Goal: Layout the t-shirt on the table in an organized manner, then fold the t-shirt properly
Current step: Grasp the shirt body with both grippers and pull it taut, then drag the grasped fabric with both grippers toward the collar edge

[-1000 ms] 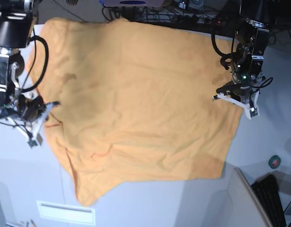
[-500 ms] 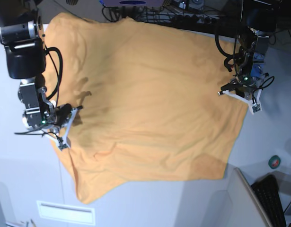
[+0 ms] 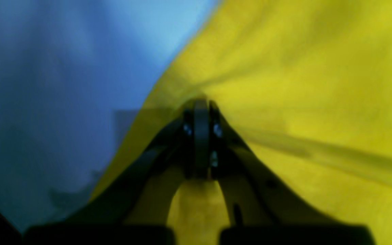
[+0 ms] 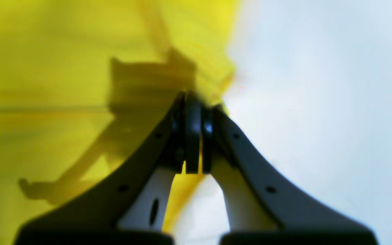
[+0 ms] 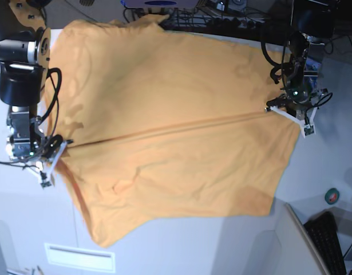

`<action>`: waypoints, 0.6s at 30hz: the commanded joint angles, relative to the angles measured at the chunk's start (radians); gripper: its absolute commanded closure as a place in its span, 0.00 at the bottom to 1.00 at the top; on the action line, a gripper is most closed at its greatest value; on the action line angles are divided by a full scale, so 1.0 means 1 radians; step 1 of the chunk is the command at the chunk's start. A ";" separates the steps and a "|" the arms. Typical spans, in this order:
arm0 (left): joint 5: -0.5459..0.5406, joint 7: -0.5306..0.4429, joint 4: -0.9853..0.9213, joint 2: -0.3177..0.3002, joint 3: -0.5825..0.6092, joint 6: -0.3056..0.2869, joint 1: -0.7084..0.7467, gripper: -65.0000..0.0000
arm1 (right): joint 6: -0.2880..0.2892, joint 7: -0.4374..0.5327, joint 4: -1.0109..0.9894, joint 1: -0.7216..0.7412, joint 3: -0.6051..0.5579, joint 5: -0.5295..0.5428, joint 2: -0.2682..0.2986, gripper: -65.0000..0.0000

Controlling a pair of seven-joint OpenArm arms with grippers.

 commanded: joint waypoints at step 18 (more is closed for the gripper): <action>0.061 0.019 0.226 0.019 -0.007 0.007 -0.035 1.00 | 0.097 -0.186 0.490 -0.186 0.102 -0.015 -0.072 1.00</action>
